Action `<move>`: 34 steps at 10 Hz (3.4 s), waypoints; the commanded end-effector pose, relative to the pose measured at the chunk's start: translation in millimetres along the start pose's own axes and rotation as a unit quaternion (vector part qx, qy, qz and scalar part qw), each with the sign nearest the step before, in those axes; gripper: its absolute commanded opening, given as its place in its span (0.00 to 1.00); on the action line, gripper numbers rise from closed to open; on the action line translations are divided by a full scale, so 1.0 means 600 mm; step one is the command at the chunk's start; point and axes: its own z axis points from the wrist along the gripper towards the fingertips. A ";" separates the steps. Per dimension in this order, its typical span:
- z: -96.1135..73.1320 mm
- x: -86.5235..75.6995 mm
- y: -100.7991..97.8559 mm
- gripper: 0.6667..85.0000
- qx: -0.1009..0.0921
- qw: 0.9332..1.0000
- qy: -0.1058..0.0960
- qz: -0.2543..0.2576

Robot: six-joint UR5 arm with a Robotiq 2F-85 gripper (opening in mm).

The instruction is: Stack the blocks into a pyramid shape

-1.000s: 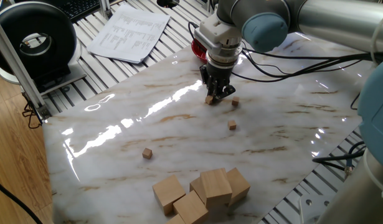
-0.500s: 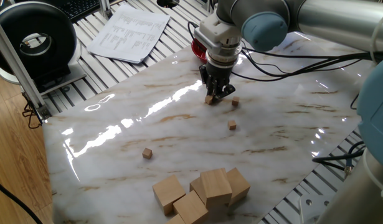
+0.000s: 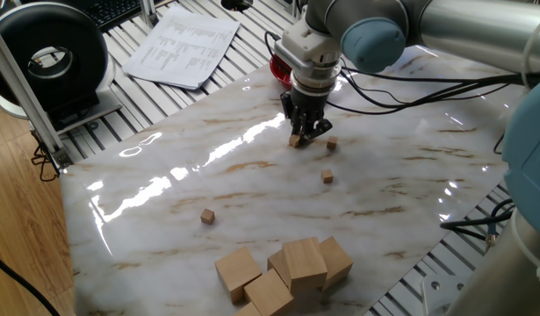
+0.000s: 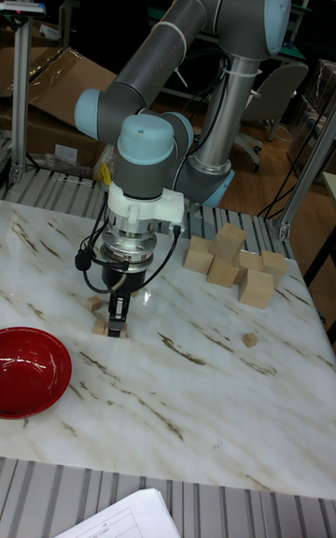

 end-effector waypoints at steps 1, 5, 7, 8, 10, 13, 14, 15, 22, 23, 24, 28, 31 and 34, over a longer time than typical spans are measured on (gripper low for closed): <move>-0.002 0.006 -0.002 0.66 0.002 1.000 0.004 -0.007; -0.001 0.003 -0.003 0.77 0.001 1.000 0.006 -0.007; 0.005 0.001 -0.005 0.83 0.000 1.000 -0.006 -0.013; 0.005 0.003 -0.004 0.84 -0.001 1.000 -0.007 -0.011; 0.003 0.003 -0.002 0.84 -0.002 1.000 -0.006 -0.008; -0.005 -0.012 -0.001 0.83 -0.007 1.000 -0.011 0.011; -0.008 -0.020 -0.003 0.81 -0.005 1.000 -0.011 0.015; -0.008 -0.019 -0.005 0.79 -0.003 1.000 -0.009 0.016; -0.007 -0.032 -0.011 0.64 0.003 0.999 -0.018 0.032; -0.007 -0.033 -0.011 0.60 0.004 0.999 -0.019 0.035; -0.007 -0.033 -0.011 0.58 0.004 0.999 -0.020 0.036; -0.003 -0.026 -0.009 0.53 0.006 0.999 -0.020 0.042; -0.003 -0.023 -0.009 0.47 0.008 0.999 -0.018 0.046; -0.002 -0.019 -0.009 0.44 0.010 0.999 -0.017 0.048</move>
